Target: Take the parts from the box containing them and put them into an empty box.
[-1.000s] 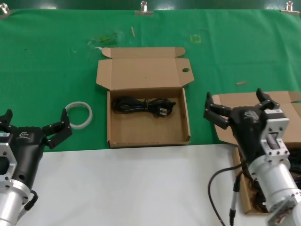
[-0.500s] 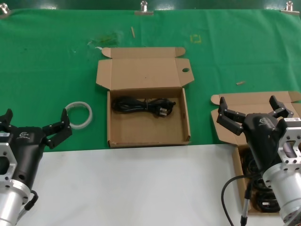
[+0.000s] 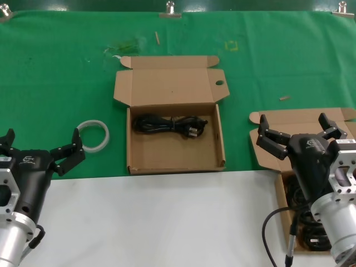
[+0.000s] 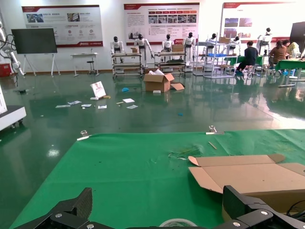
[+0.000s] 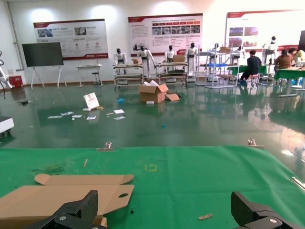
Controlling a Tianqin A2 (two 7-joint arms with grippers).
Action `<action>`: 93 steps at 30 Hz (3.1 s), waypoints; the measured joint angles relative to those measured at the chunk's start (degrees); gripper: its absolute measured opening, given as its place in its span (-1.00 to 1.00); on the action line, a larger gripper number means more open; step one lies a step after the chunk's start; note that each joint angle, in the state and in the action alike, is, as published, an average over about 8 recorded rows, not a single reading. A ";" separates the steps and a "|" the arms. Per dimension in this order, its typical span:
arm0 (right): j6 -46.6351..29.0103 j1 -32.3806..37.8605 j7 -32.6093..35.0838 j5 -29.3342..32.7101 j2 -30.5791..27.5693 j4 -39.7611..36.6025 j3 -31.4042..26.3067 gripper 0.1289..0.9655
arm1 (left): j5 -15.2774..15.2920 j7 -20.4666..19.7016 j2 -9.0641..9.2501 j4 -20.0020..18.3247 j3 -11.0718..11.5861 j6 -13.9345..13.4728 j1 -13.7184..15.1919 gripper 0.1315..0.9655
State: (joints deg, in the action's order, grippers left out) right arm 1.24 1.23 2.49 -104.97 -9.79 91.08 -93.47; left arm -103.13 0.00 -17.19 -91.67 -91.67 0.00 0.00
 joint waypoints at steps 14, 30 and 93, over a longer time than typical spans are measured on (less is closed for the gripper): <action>0.00 0.00 0.00 0.00 0.00 0.00 0.00 1.00 | 0.00 0.00 0.00 0.00 0.00 0.00 0.00 1.00; 0.00 0.00 0.00 0.00 0.00 0.00 0.00 1.00 | 0.00 0.00 0.00 0.00 0.00 0.00 0.00 1.00; 0.00 0.00 0.00 0.00 0.00 0.00 0.00 1.00 | 0.00 0.00 0.00 0.00 0.00 0.00 0.00 1.00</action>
State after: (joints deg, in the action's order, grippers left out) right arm 1.24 1.23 2.49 -104.97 -9.79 91.08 -93.47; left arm -103.13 0.00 -17.19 -91.67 -91.67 0.00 0.00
